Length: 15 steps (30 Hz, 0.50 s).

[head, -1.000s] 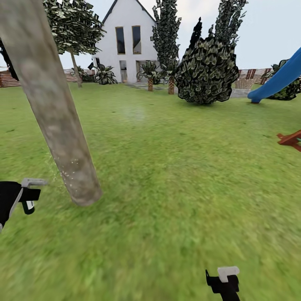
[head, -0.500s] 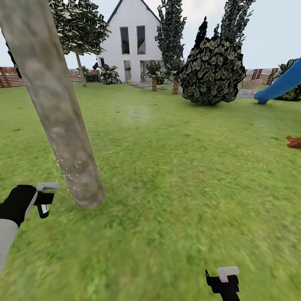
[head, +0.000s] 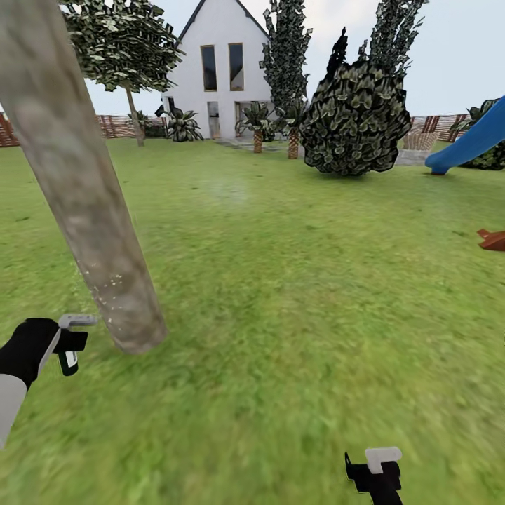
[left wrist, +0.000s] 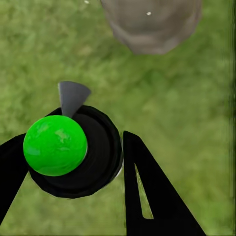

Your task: In the garden, pick up the pesticide atomizer on the floor and spray pesticide onto both trees until each tree trunk is fully covered.

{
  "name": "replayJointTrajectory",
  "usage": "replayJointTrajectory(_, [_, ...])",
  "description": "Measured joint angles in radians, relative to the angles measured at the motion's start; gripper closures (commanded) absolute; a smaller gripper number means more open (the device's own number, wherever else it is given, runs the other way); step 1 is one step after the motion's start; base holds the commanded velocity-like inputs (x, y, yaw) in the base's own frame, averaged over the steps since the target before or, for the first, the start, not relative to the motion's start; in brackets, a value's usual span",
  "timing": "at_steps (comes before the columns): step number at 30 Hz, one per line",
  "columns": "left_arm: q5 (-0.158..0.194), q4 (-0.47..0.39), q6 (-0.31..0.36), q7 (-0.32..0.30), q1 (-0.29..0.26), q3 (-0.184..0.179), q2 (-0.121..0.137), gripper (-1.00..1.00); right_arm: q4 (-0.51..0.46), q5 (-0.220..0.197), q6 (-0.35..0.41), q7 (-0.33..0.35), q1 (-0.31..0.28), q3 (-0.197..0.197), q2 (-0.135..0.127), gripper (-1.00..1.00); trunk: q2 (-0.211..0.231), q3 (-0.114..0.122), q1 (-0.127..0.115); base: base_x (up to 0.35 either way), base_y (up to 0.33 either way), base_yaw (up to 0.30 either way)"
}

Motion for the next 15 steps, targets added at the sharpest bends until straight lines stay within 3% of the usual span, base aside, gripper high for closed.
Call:
replayJointTrajectory(7, [0.0,0.007,0.0,0.002,0.002,0.0,-0.003,1.0,0.0,0.0,0.0,0.0,0.0,0.0,0.0,-1.0,0.0,0.0,0.0,0.052,-0.261,0.009])
replayJointTrajectory(15, [0.001,0.014,0.0,0.002,0.004,0.0,-0.004,1.0,0.0,0.0,0.0,-0.001,0.0,0.0,0.0,-1.0,0.0,0.0,0.0,0.006,-0.273,0.244])
